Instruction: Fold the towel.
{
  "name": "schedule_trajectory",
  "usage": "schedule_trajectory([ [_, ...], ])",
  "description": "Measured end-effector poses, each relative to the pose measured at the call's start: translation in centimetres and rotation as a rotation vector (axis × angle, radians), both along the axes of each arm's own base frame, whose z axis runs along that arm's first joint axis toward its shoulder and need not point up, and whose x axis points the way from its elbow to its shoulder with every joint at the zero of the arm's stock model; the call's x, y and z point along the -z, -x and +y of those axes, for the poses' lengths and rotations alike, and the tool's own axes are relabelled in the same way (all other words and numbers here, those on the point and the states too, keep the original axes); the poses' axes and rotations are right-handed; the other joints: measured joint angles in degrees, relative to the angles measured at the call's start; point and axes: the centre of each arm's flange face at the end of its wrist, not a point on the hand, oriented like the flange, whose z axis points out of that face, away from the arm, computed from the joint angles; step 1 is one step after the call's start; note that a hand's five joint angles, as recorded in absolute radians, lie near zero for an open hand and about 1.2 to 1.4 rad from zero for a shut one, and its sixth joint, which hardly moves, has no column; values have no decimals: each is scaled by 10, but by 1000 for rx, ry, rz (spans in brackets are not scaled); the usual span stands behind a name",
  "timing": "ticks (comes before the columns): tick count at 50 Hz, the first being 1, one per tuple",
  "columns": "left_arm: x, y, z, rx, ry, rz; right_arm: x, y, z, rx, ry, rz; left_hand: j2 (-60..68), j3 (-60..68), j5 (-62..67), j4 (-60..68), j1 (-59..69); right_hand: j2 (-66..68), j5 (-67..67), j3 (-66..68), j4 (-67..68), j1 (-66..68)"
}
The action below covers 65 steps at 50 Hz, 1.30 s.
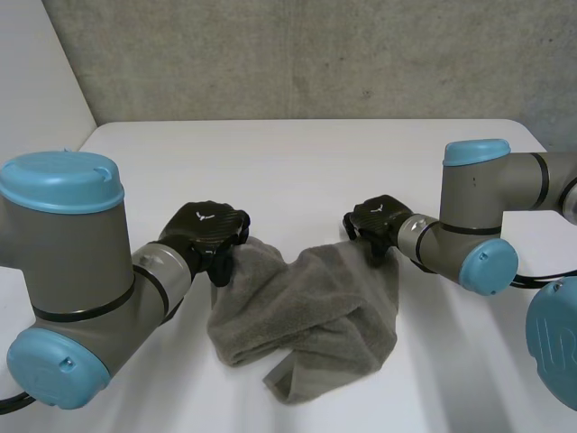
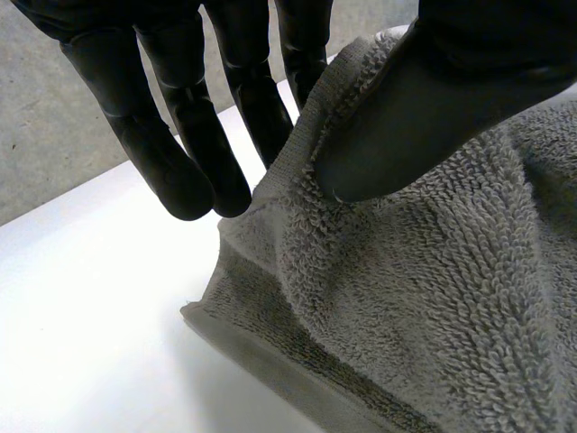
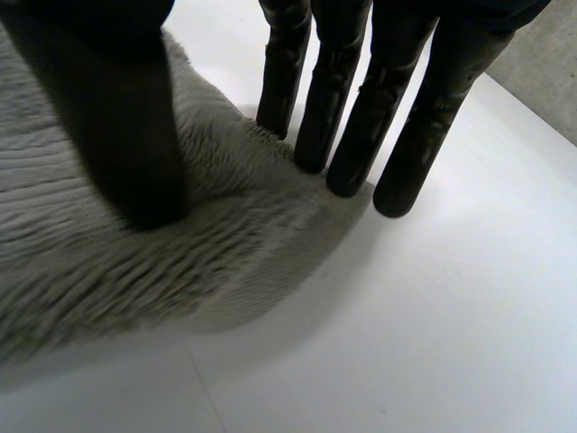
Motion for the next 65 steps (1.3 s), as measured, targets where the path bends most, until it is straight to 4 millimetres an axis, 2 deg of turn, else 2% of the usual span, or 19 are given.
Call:
schedule_trajectory([
  [6,-1,0,0,0,2,1,-2,1,-1,5,-1,-6,0,0,0,0,0,213,248,208,222,201],
  [20,-5,0,-4,-7,18,10,-10,0,0,14,-2,-29,0,0,0,0,0,214,253,218,229,217],
  [26,-8,3,-10,-7,49,25,-24,1,-5,26,24,-64,0,0,0,0,1,214,253,218,229,217],
  [29,-15,8,-20,-6,105,47,-38,0,-14,34,77,-90,0,0,0,0,1,214,253,221,229,217],
  [34,-53,21,-52,-13,304,104,-94,-3,-43,80,310,-210,0,0,0,0,1,214,253,224,229,217],
  [36,-86,24,-70,-34,431,148,-137,-1,-54,122,457,-317,0,1,0,0,1,214,253,224,229,217],
  [37,-93,25,-73,-40,459,160,-149,0,-56,134,492,-348,0,1,0,0,1,214,253,224,229,217],
  [39,-130,24,-86,-69,586,218,-191,9,-60,171,613,-467,0,1,0,0,1,214,253,224,229,218],
  [40,-139,23,-88,-77,614,232,-203,12,-60,181,644,-503,0,1,0,0,1,214,253,224,229,218],
  [41,-158,21,-92,-93,676,266,-222,19,-59,195,690,-561,0,1,0,0,1,214,253,224,229,218],
  [44,-191,17,-95,-122,773,333,-255,37,-52,211,757,-675,0,1,0,0,1,214,253,224,229,218],
  [47,-200,15,-96,-133,798,358,-260,45,-45,213,753,-703,2,1,0,0,1,214,253,224,229,218],
  [50,-190,14,-96,-136,767,346,-248,51,-39,218,706,-684,3,1,2,0,1,214,255,228,229,218],
  [53,-161,12,-94,-130,691,297,-223,53,-33,229,637,-622,3,1,2,0,1,214,255,228,229,218],
  [57,-105,7,-84,-114,542,201,-179,57,-24,235,543,-490,3,1,2,0,1,215,255,228,229,218],
  [60,-56,0,-69,-95,408,120,-140,60,-13,219,466,-368,3,1,2,0,1,215,255,228,229,218],
  [62,-38,-3,-62,-87,357,91,-127,62,-9,211,442,-330,3,1,2,0,1,215,255,228,229,218],
  [64,-5,-9,-45,-70,259,35,-102,66,1,195,388,-255,3,1,2,0,1,215,255,228,229,218],
  [65,2,-11,-40,-65,235,22,-95,67,4,190,373,-236,3,1,2,0,1,215,255,228,229,218],
])
